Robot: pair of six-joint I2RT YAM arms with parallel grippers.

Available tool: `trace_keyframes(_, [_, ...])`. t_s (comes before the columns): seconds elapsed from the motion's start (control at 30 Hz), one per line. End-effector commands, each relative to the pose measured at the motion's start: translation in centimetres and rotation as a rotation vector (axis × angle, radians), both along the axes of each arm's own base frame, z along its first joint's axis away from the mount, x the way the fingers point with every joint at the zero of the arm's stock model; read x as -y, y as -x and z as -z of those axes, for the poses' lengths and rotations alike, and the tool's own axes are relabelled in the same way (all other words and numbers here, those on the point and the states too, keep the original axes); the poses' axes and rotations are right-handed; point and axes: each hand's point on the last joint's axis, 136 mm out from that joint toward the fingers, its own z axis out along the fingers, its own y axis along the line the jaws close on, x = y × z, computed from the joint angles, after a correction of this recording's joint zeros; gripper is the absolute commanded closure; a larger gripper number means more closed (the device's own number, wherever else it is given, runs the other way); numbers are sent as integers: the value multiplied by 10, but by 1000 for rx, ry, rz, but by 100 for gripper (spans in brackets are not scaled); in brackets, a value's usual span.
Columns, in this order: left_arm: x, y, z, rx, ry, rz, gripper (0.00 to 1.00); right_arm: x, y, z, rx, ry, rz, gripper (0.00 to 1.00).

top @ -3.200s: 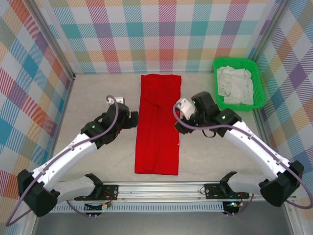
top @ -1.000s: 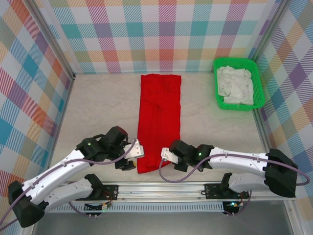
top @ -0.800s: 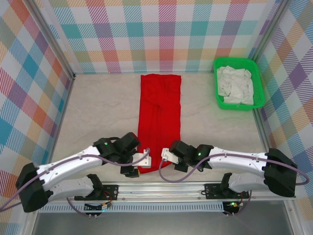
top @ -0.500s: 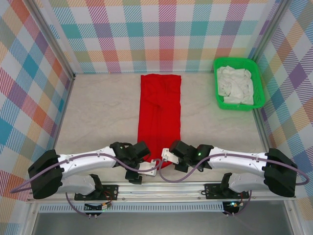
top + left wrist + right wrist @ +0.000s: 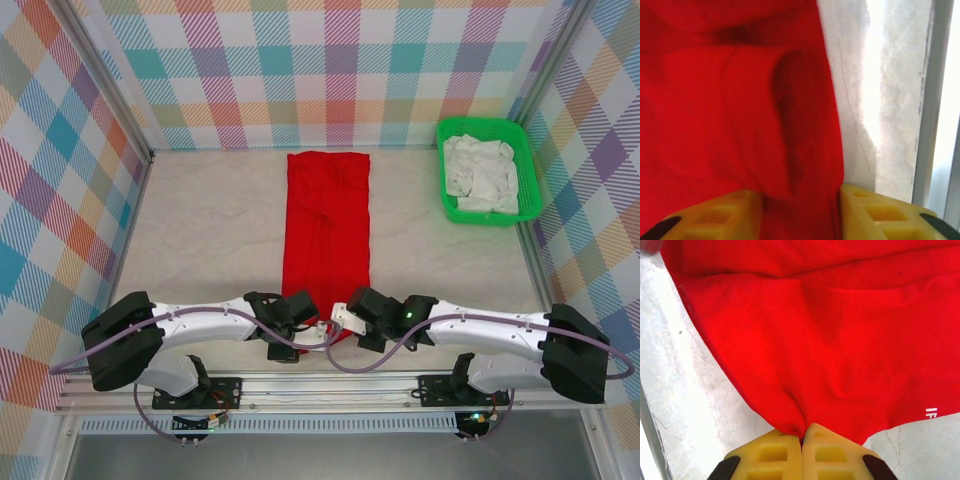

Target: Fold and stack the t-shirts

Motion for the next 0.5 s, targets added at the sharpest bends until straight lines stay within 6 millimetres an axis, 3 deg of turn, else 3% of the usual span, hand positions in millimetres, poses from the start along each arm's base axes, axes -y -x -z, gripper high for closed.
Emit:
trace_keyframes(0.0, [-5,-15,14,68,-64,-22,76,0,1,-6,5,-29,12,100])
trace_keyframes(0.07, [-6,-16,12,69,-74,-21,97,0,0,-7,9,-37,12,100])
trace_keyframes(0.1, [-7,-16,11,73,-78,-22,100,0,0,-8,12,-42,11,100])
trace_keyframes(0.23, [-10,-17,-2,96,-64,-28,100,0,0,-9,15,-47,10,100])
trace_keyframes(0.47, [-9,-40,-61,265,41,-105,100,2,-8,-13,60,-38,31,100])
